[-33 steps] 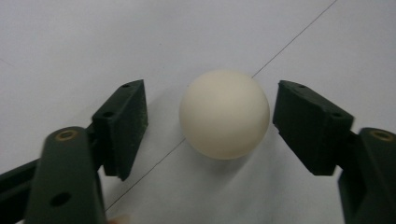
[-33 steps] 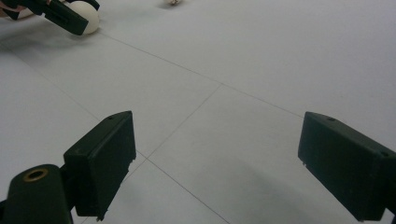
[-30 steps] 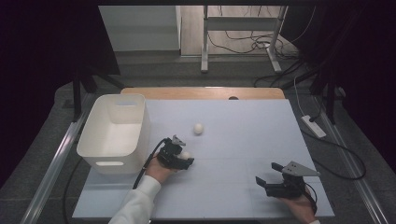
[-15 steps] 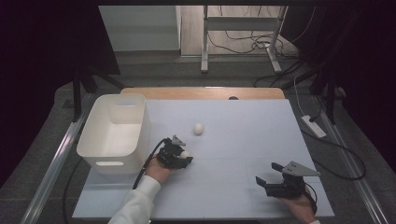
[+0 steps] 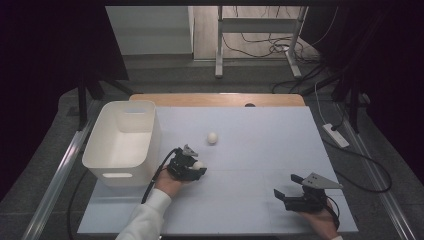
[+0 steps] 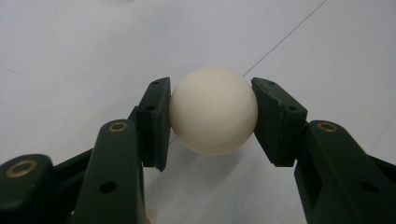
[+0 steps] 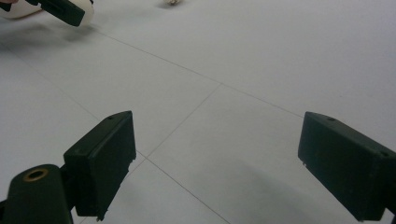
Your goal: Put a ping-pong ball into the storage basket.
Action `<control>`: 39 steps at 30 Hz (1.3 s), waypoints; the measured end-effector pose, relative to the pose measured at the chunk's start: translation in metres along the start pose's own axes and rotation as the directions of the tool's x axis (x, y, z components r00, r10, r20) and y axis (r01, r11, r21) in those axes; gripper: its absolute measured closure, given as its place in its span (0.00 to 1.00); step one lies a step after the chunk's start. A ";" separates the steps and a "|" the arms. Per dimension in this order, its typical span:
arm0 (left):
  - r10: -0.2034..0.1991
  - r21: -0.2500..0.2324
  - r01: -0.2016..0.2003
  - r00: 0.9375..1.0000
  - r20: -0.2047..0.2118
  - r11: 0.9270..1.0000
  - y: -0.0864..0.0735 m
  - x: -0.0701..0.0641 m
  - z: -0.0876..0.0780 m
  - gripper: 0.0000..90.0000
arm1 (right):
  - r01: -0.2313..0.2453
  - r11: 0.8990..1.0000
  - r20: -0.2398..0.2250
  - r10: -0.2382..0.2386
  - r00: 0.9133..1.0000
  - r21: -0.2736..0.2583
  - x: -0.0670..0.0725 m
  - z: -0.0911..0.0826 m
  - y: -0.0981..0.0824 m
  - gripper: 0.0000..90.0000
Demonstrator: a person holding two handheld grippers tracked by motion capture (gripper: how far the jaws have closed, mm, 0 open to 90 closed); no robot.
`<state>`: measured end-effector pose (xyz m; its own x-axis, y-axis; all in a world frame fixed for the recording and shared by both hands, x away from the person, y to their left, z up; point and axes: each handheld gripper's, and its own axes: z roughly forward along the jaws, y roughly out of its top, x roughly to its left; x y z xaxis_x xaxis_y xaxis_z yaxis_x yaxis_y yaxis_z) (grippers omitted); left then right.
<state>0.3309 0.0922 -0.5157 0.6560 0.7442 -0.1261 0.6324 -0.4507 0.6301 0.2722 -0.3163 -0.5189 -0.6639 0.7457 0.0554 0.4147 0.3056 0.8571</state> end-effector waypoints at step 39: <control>0.018 -0.085 -0.017 1.000 0.016 0.996 -0.001 -0.008 -0.028 0.56 | -0.002 1.000 0.006 0.002 1.000 -0.008 0.001 -0.002 0.001 0.12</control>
<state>0.3138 0.1004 -0.4939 0.6740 0.7278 -0.1268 0.5837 -0.4194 0.6953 0.2712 -0.3164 -0.5171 -0.6595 0.7498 0.0545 0.4115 0.2993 0.8609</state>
